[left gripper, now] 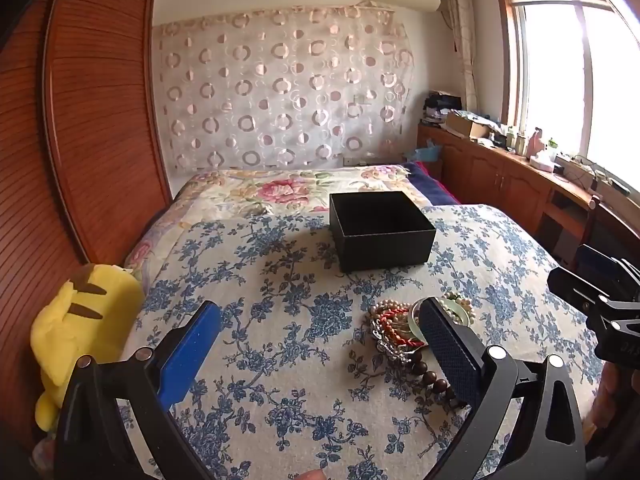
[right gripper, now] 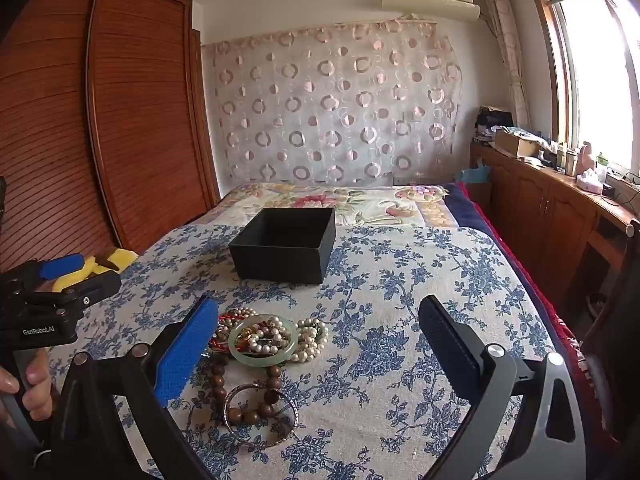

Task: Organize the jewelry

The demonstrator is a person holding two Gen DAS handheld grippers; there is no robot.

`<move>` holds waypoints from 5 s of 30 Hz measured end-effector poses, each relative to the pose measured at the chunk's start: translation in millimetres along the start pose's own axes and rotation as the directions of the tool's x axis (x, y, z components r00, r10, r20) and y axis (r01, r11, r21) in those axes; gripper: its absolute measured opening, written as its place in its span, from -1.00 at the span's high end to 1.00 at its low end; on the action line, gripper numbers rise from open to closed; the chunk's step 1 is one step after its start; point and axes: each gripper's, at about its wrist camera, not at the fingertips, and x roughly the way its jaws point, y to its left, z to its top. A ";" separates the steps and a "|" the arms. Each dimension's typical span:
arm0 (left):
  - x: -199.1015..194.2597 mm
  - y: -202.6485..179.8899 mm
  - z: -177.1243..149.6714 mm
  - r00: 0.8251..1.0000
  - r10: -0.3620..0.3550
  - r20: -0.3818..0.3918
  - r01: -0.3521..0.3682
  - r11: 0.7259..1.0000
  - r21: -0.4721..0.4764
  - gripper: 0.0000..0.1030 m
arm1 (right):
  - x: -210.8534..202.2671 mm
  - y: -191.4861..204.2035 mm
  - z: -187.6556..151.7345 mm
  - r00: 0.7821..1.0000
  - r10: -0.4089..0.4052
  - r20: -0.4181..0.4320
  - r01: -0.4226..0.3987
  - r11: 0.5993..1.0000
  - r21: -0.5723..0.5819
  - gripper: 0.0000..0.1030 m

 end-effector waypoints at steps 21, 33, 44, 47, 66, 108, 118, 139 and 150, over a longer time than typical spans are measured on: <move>-7.8 2.7 4.0 1.000 0.001 0.022 -0.001 1.000 -0.005 -0.87 | -2.3 1.2 1.1 1.000 0.000 0.001 0.000 1.000 -0.002 -0.95; -9.6 1.5 6.6 1.000 0.001 0.027 -0.001 1.000 -0.007 -0.87 | -2.7 1.5 1.2 1.000 0.002 0.004 -0.002 1.000 0.000 -0.95; -10.4 -0.3 6.8 0.999 0.000 0.032 0.000 1.000 -0.006 -0.87 | -1.1 0.5 -0.6 1.000 0.003 0.005 -0.003 1.000 0.002 -0.95; -10.7 -0.2 7.7 0.999 0.000 0.036 0.000 1.000 -0.008 -0.87 | -0.5 0.7 -0.9 1.000 0.004 0.006 -0.004 1.000 0.001 -0.95; -13.9 -0.4 4.9 0.998 0.003 0.069 -0.001 1.000 -0.018 -0.87 | -11.3 7.3 6.6 1.000 0.006 0.017 -0.006 1.000 0.001 -0.95; 20.9 -4.9 -19.1 0.998 -0.030 -0.053 0.030 1.000 0.006 -0.87 | 15.9 1.3 -17.0 0.997 0.040 -0.067 -0.039 0.999 0.011 -0.95; 40.5 1.7 -27.5 0.991 -0.056 -0.122 0.057 0.998 0.008 -0.87 | 35.3 11.4 -39.7 0.976 0.125 -0.177 -0.131 0.991 -0.023 -0.95; 97.1 -20.7 -14.5 0.915 -0.303 -0.265 0.321 0.947 0.027 -0.40 | 58.0 25.8 -71.5 0.892 0.221 -0.394 -0.258 0.965 -0.043 -0.22; 132.9 -53.8 -0.8 0.848 -0.406 -0.342 0.432 0.902 0.003 0.48 | 39.3 8.7 -63.2 0.920 0.198 -0.338 -0.229 0.972 -0.054 -0.22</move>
